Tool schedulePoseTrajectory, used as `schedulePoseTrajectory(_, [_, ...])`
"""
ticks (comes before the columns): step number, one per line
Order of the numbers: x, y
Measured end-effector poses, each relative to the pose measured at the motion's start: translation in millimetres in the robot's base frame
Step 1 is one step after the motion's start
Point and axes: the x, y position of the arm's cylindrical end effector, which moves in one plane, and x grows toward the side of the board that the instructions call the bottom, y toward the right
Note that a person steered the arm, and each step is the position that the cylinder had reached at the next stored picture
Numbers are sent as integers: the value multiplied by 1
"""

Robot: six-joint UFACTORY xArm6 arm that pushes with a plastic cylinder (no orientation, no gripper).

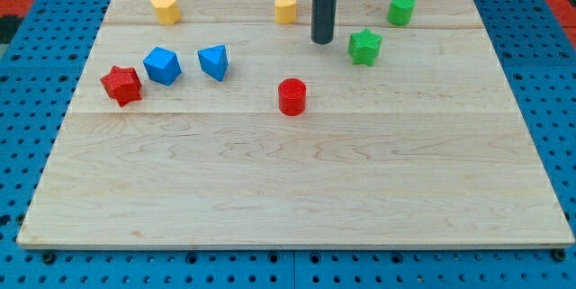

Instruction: Move the green star towards the bottom left of the board

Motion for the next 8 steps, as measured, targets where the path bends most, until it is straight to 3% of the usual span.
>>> schedulePoseTrajectory(1, [-8,38])
schedulePoseTrajectory(4, [50,93])
schedulePoseTrajectory(6, [52,104])
schedulePoseTrajectory(8, [92,121])
